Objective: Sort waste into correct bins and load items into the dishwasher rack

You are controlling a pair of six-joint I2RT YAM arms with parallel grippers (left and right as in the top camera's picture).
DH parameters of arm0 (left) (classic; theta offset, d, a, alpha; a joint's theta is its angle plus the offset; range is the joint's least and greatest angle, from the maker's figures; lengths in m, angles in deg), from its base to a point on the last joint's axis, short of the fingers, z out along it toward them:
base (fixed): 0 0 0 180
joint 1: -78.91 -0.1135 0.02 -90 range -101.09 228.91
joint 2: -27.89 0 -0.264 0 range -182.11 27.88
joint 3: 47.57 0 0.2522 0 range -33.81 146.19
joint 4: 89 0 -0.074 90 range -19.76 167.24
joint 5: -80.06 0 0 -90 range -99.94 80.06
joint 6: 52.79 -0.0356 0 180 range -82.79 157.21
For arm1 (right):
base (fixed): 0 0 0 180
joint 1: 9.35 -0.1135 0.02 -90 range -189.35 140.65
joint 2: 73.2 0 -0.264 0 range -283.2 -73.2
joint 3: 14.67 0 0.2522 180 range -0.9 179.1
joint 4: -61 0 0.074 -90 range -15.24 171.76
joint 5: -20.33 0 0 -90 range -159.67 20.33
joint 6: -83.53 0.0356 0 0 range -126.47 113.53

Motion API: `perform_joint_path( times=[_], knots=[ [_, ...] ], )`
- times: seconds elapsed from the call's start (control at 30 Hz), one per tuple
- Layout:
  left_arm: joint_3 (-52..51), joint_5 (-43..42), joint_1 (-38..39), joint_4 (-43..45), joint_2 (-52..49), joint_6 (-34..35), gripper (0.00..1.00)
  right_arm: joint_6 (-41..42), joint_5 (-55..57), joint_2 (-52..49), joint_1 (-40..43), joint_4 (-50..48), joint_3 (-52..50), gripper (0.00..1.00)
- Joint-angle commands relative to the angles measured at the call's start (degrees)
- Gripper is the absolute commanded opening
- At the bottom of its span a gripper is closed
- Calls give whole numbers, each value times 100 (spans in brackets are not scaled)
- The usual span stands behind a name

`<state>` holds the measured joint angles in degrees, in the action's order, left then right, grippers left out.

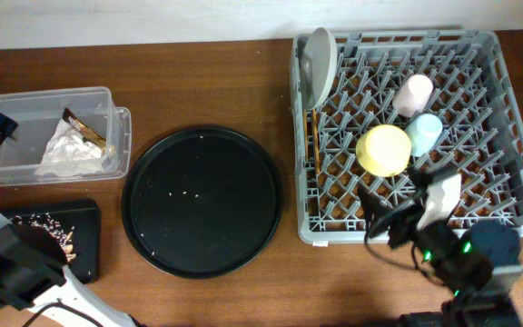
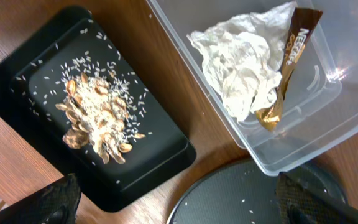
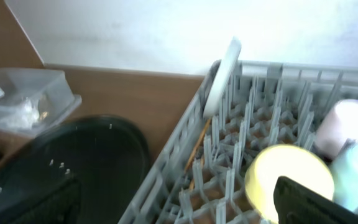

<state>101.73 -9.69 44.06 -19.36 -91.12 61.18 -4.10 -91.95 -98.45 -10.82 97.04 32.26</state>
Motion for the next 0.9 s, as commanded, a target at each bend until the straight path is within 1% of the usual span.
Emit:
perform_joint_path(
  times=[0.0, 0.03, 0.1, 0.13, 0.17, 0.2, 0.3, 0.33, 0.37, 0.87],
  knots=[
    [39, -4, -20, -13, 170, -50, 99, -63, 57, 1340, 37, -1060, -1589, 98],
    [39, -4, -20, -13, 170, -50, 99, -35, 177, 1744, 37, -1405, -2028, 98],
    [39, -4, -20, -13, 170, -50, 99, 4, 487, 2385, 37, -1784, -2695, 98],
    [39, -4, -20, -13, 170, -50, 99, 122, 721, 2507, 37, -1967, -2911, 99],
    [39, -4, -20, -13, 170, -50, 99, 492, 1235, 2507, 37, -2227, -3141, 98],
    [39, -4, -20, -13, 170, -50, 99, 754, 1838, 2507, 37, -2291, -3285, 98],
    [39, -4, -20, -13, 170, -50, 99, 542, 2002, 2507, 37, -1773, -3285, 98],
    [39, -4, -20, -13, 170, -50, 99, 149, 2002, 2507, 37, -1792, -3285, 98],
    [39, -4, -20, -13, 170, -50, 99, -70, 2006, 2507, 37, -1786, -3285, 98],
    [39, -4, -20, -13, 170, -50, 99, -66, 2020, 2507, 37, -1794, -3285, 98]
  ],
)
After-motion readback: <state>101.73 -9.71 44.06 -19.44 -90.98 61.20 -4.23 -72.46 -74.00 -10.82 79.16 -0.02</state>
